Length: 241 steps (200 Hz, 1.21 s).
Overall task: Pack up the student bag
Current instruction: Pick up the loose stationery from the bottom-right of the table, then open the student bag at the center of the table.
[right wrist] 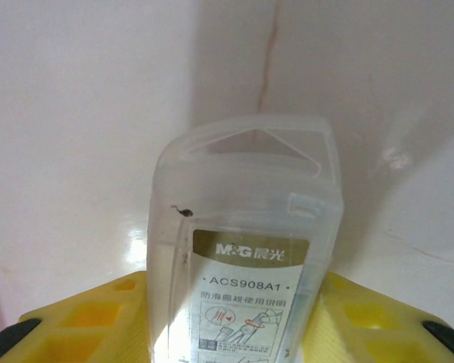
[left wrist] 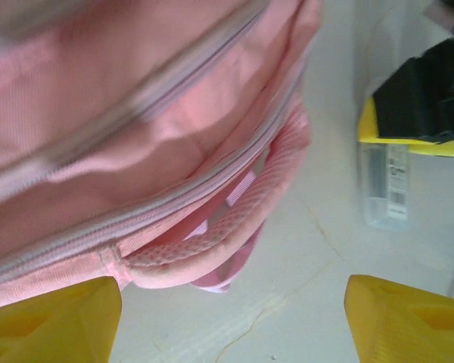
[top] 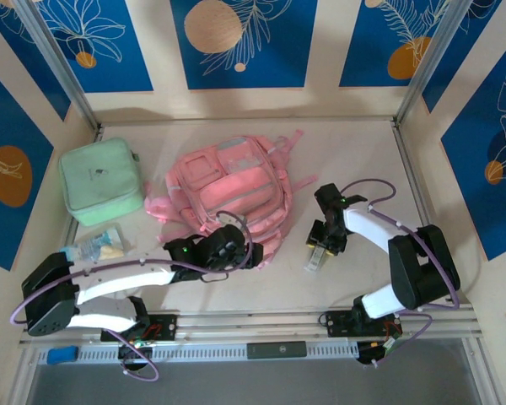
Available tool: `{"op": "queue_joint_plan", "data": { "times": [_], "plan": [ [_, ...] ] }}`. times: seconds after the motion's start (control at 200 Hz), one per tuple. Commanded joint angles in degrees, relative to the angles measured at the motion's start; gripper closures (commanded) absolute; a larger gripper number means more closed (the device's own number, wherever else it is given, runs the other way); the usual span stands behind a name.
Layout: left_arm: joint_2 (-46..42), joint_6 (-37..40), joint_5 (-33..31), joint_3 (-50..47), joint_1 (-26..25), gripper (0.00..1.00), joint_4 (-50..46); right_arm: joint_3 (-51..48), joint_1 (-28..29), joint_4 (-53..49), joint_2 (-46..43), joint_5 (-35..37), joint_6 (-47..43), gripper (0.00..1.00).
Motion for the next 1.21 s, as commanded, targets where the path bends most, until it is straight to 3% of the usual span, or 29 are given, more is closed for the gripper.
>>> {"op": "queue_joint_plan", "data": {
  "times": [0.0, 0.17, 0.295, 0.495, 0.89, 1.015, 1.2],
  "plan": [
    [-2.8, 11.4, -3.0, 6.6, 1.6, 0.22, -9.5, 2.9, -0.3, -2.4, -3.4, -2.5, -2.4, 0.59],
    [1.3, 26.6, -7.8, 13.4, 8.0, 0.2, -19.4, 4.7, -0.4, -4.8, -6.9, -5.2, -3.1, 0.59],
    [5.2, 37.7, -4.0, 15.2, 10.6, 0.16, -17.1, 6.7, -0.2, -6.0, -8.4, -7.2, -3.3, 0.59],
    [13.2, 50.8, -7.6, 19.3, 11.2, 0.1, -15.5, 8.7, 0.7, -6.5, -9.2, -8.2, -3.5, 0.59],
    [20.6, 55.3, -5.9, 22.2, 17.9, 0.08, -12.4, 9.1, 0.8, -5.7, -8.9, -9.5, -3.5, 0.58],
    [20.3, 56.1, -4.4, 22.8, 20.5, 0.13, -13.0, 9.1, 0.8, -5.9, -8.4, -9.6, -3.7, 0.59],
    [16.8, 56.9, 2.8, 22.4, 23.0, 0.25, -11.2, 9.0, 0.8, -5.7, -8.3, -9.8, -3.8, 0.59]
  ]
}}
